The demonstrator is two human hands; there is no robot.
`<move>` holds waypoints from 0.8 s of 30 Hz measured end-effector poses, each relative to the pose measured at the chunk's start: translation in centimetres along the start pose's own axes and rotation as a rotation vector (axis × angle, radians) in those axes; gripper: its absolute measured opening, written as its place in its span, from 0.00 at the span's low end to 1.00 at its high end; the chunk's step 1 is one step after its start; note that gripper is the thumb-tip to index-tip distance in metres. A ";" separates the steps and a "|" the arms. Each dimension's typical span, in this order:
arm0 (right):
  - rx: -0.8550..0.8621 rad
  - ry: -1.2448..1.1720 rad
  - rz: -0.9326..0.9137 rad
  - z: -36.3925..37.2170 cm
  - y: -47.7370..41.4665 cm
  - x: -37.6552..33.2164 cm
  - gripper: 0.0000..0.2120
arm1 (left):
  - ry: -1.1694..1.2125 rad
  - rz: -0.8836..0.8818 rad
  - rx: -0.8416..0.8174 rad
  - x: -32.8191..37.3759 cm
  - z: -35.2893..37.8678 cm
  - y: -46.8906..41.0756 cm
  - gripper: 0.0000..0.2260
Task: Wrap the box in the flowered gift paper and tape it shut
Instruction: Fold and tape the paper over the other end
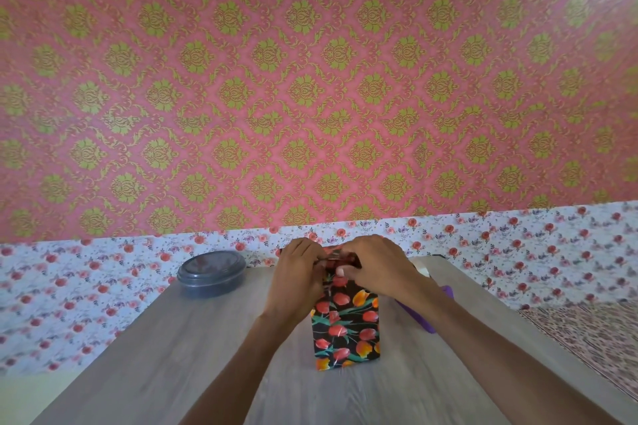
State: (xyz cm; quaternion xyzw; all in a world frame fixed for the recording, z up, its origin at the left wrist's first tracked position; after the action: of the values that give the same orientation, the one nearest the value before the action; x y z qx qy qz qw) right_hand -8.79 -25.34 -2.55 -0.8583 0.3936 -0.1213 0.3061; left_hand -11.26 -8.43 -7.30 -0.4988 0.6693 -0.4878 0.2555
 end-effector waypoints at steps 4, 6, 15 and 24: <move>0.137 0.076 -0.029 0.0 -0.4 0.0 0.08 | 0.076 -0.093 0.001 0.1 0.9 0.5 0.11; 0.161 0.086 -0.043 0.4 -0.4 0.2 0.07 | 0.091 -0.130 0.011 0.2 1.1 0.8 0.11; 0.304 0.106 -0.100 2.6 1.4 0.6 0.09 | -0.167 -0.060 0.010 1.0 0.5 1.5 0.08; 0.422 0.193 -0.192 4.1 1.5 0.6 0.13 | -0.301 -0.048 -0.130 1.2 0.1 0.5 0.05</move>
State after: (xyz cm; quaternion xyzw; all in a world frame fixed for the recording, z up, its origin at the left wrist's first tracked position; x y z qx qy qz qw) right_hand -7.46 -24.73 -6.71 -0.7934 0.3034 -0.3106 0.4266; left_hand -11.87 -9.59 -7.61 -0.5976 0.6417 -0.3691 0.3081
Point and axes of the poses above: each hand's wrist, its own y-axis away from the middle knuckle, its own z-axis out of the palm, x = y × z, the point moved 1 cm from there along -y, towards the middle knuckle, and after that the axes turned 8 degrees about x, right-handed, at the moved point
